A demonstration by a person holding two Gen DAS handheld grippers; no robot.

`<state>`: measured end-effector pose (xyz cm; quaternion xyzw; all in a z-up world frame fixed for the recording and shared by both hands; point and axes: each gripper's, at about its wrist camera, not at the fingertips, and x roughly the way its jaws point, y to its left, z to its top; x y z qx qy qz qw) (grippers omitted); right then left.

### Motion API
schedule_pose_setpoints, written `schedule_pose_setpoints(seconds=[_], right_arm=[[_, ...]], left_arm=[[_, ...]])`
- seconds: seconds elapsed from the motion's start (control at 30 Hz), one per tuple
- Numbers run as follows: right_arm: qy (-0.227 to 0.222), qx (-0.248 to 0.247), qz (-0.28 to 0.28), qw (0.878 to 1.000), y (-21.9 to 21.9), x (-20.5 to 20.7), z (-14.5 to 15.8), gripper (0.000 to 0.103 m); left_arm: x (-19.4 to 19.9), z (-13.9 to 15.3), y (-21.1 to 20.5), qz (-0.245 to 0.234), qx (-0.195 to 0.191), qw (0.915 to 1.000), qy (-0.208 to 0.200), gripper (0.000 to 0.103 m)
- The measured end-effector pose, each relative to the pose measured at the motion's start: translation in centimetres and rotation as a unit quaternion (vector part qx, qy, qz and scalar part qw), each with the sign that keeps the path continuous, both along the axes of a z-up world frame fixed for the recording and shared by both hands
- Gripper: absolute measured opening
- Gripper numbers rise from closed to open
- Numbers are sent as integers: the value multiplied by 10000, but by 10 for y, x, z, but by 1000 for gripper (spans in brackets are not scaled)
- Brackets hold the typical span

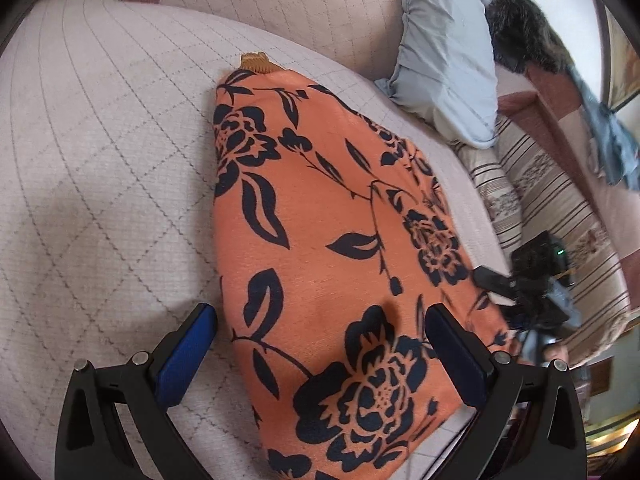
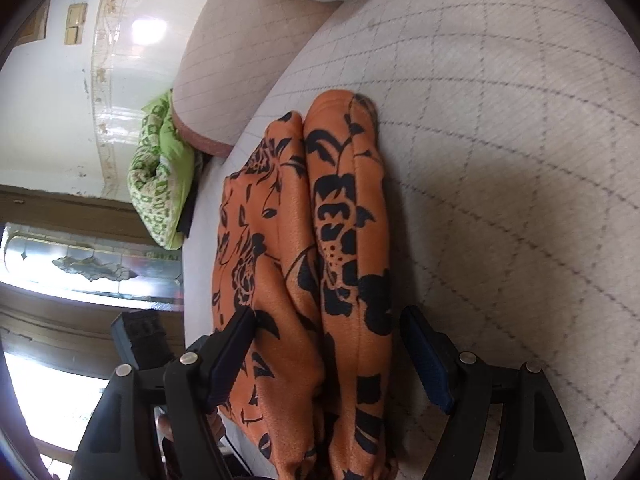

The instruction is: Fold small clothes

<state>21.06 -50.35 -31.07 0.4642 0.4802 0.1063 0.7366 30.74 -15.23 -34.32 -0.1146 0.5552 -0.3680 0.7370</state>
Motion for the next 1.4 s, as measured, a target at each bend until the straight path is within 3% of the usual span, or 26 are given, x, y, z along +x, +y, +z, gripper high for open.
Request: schedule_pose_setpoints(seconds=[0.2, 0.37, 0.47, 0.63, 0.73, 0.83, 1.13, 1.2, 1.4], right_arm=[[-228, 267, 189, 9992, 16, 5, -3, 78], [-307, 73, 319, 9990, 34, 11, -1, 78], [-323, 84, 282, 9990, 37, 12, -1, 75], [-214, -255, 211, 9992, 47, 13, 2, 57], [-250, -491, 155, 9984, 53, 12, 9, 51], [-386, -818, 120, 9958, 65, 12, 23, 50], [-870, -1216, 220, 9885, 99, 9, 57, 48], [-1155, -1152, 359, 9859, 108, 8, 63, 47], [-1470, -1099, 489, 9818, 134, 12, 74, 47]], left_arm=[[1, -5, -2, -90, -421, 9988, 229, 103], [6, -9, 2, 51, -733, 9965, 404, 103], [4, -9, 6, 88, -709, 9969, 337, 100], [2, -8, 5, 237, -286, 9993, 107, 64], [3, -8, 10, 347, -295, 9989, 117, 53], [-4, 0, 8, 311, -136, 9993, -149, 47], [-21, 35, 41, 537, -52, 9960, -707, 45], [-26, 44, 52, 609, -37, 9945, -847, 45], [-41, 60, 73, 765, 101, 9895, -1224, 45]])
